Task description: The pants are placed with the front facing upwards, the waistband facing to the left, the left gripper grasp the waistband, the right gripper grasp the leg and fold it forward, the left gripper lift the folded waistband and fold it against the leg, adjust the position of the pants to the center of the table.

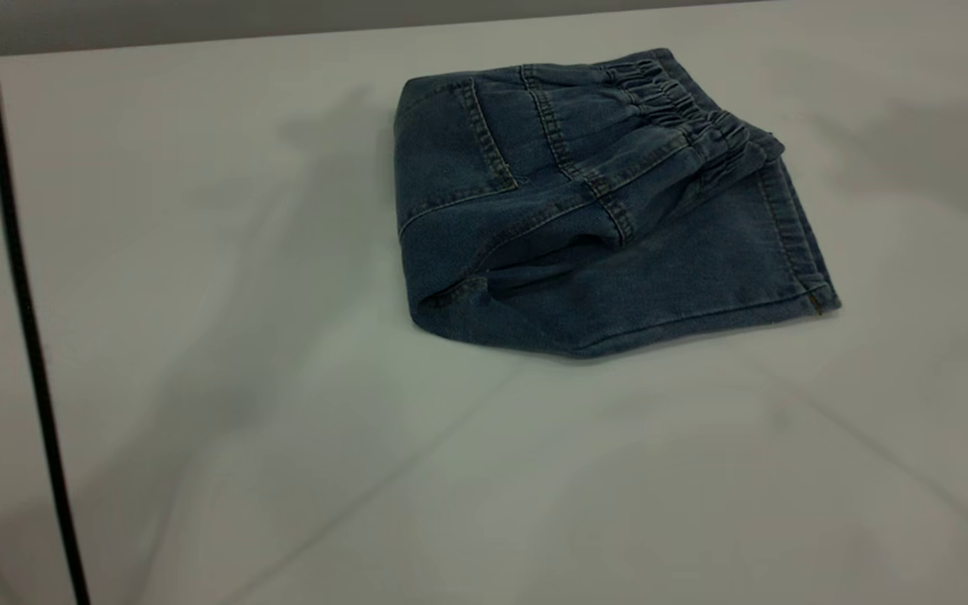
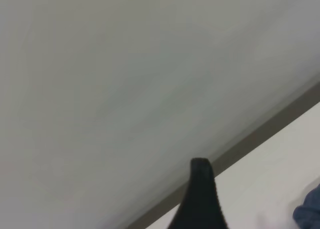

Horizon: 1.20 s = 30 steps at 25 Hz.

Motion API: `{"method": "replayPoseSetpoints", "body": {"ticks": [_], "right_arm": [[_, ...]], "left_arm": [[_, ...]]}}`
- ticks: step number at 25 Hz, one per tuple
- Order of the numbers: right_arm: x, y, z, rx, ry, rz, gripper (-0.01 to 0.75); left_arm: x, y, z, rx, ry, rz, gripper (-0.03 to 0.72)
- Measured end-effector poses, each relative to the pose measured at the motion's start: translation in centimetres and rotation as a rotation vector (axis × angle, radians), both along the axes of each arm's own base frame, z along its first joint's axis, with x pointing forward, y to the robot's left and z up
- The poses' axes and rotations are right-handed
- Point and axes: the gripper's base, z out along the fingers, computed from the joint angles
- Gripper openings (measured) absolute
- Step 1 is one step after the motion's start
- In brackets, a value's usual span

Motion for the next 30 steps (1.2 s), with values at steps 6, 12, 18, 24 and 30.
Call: {"method": "replayPoseSetpoints", "body": {"ticks": [6, 12, 18, 24, 30], "right_arm": [[-6.0, 0.1, 3.1, -0.007, -0.079, 0.024, 0.479], [-13.0, 0.6, 4.0, 0.029, -0.113, 0.069, 0.479], [-19.6, 1.1, 2.4, 0.042, -0.128, 0.137, 0.479], [-25.2, 1.1, -0.6, 0.043, -0.119, 0.137, 0.479], [-29.6, 1.2, -3.2, 0.054, -0.137, 0.137, 0.479]], "left_arm": [[-2.8, 1.9, 1.5, 0.002, 0.022, 0.052, 0.531], [-7.0, 4.3, 3.0, -0.059, 0.047, 0.106, 0.531], [-12.3, 6.9, 3.7, -0.136, 0.08, 0.14, 0.531], [-18.2, 9.4, 2.7, -0.184, 0.14, 0.102, 0.531], [-24.2, 12.3, 0.7, -0.248, 0.166, 0.117, 0.531]]}}
